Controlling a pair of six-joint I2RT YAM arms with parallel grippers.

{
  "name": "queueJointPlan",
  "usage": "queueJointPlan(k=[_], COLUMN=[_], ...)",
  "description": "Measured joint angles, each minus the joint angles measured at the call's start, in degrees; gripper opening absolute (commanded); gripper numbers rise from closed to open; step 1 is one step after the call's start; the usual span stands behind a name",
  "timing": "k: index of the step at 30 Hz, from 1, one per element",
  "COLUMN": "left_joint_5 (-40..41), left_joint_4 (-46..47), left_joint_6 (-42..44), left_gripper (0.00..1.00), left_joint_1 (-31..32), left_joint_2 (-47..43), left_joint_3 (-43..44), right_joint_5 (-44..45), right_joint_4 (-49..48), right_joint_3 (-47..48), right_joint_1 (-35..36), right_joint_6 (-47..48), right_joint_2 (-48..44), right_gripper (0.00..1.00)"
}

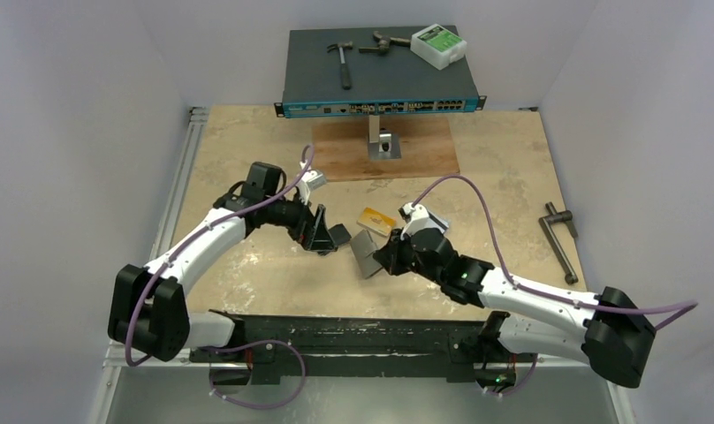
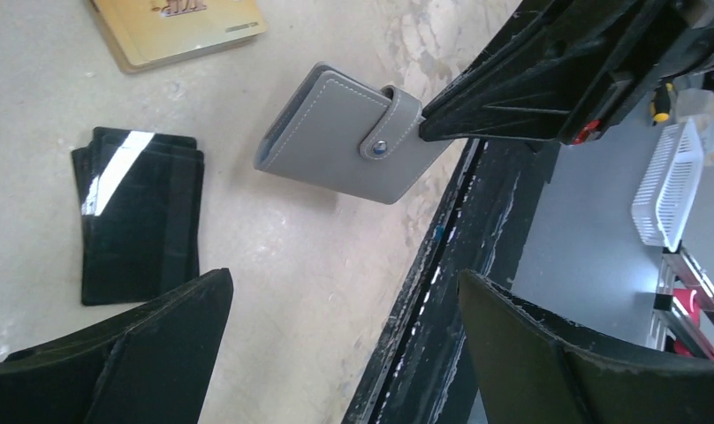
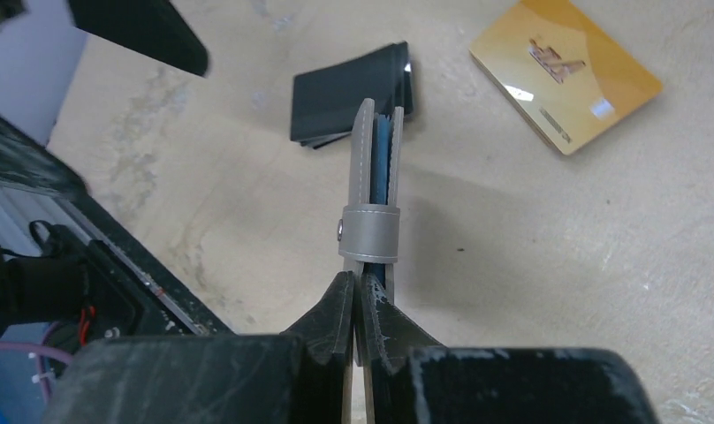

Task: Put the credit cards into the card holder
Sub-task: Open the card holder at the center of the board.

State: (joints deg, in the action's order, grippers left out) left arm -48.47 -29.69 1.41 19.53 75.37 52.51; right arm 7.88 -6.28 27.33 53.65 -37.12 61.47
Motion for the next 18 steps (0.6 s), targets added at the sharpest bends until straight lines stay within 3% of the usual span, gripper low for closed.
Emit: queueJointPlan(k=[13, 18], left_joint_5=[-8.55, -13.03], left_joint_4=[14.25, 22.84], left_joint_6=[-10.27, -20.13], left_gripper=[1.0, 1.0], left_joint_1=[0.33, -1.25], left_joint_2=[0.2, -0.46], left_joint_3=[-6.54, -8.72], right_joint_5=[-2.21, -2.8], right_joint_4=[2.73, 0.85], right_joint_3=[10.6, 13.18], right_joint_1=[0.09, 0.09], right_joint_6=[1.79, 1.07], right_joint_2=[-4.87, -5.01], right_gripper=[0.0, 0.0])
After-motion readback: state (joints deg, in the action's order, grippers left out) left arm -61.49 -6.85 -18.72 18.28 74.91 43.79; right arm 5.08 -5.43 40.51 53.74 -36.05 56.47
